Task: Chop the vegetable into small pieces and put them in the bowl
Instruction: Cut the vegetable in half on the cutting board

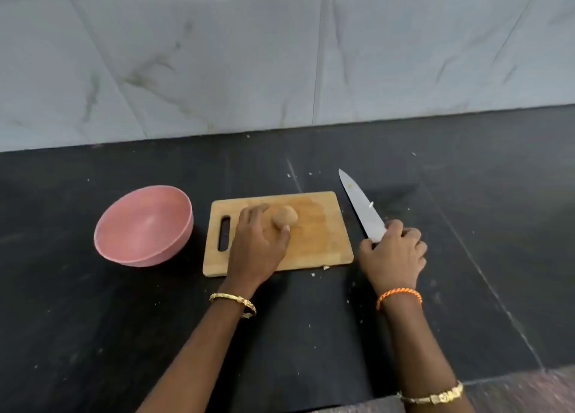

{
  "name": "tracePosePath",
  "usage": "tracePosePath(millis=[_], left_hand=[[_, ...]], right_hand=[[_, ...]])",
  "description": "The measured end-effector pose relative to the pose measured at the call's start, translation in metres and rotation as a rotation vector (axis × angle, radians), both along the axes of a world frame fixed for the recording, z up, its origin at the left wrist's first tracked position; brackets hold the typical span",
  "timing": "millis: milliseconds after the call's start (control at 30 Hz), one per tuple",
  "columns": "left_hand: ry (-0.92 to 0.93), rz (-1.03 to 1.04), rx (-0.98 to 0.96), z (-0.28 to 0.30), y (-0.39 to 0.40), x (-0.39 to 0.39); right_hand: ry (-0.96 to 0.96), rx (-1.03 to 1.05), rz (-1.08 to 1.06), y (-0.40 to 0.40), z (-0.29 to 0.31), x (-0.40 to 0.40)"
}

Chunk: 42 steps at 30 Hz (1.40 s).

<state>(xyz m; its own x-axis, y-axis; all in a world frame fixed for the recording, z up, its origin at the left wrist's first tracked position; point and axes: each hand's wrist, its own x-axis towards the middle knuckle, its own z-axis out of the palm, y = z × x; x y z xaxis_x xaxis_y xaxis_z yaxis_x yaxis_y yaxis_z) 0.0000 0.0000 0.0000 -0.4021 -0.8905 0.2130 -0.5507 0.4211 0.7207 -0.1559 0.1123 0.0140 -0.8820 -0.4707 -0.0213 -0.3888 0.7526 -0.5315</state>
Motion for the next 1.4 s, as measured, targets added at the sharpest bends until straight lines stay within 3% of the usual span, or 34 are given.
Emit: tracePosePath(millis=[100,300,500,633,800,967,1233,1400], left_hand=[[-0.04,-0.024,0.069,-0.007,-0.005,0.001],[-0.055,-0.029,0.052,-0.024,-0.009,0.001],[-0.113,-0.007,0.042,-0.024,-0.013,-0.001],[-0.178,-0.016,0.064,-0.019,-0.018,-0.004],[-0.243,-0.135,0.148,-0.011,-0.035,-0.007],[-0.313,-0.297,0.167,-0.003,-0.05,-0.005],[-0.138,-0.118,0.076,-0.011,-0.03,-0.011],[-0.165,-0.21,0.134,-0.006,-0.038,-0.003]], right_hand=[[-0.063,0.207,-0.008,0.007,-0.006,-0.009],[-0.044,0.149,0.068,0.007,-0.021,-0.007],[-0.042,-0.117,0.063,0.012,-0.02,0.001],[-0.181,-0.439,0.087,0.01,-0.003,0.016],[-0.259,-0.615,0.184,-0.006,-0.002,0.034],[-0.293,-0.593,0.27,-0.046,0.003,0.033],[-0.327,-0.487,0.357,-0.076,0.011,0.029],[-0.308,-0.356,0.369,-0.054,0.006,0.027]])
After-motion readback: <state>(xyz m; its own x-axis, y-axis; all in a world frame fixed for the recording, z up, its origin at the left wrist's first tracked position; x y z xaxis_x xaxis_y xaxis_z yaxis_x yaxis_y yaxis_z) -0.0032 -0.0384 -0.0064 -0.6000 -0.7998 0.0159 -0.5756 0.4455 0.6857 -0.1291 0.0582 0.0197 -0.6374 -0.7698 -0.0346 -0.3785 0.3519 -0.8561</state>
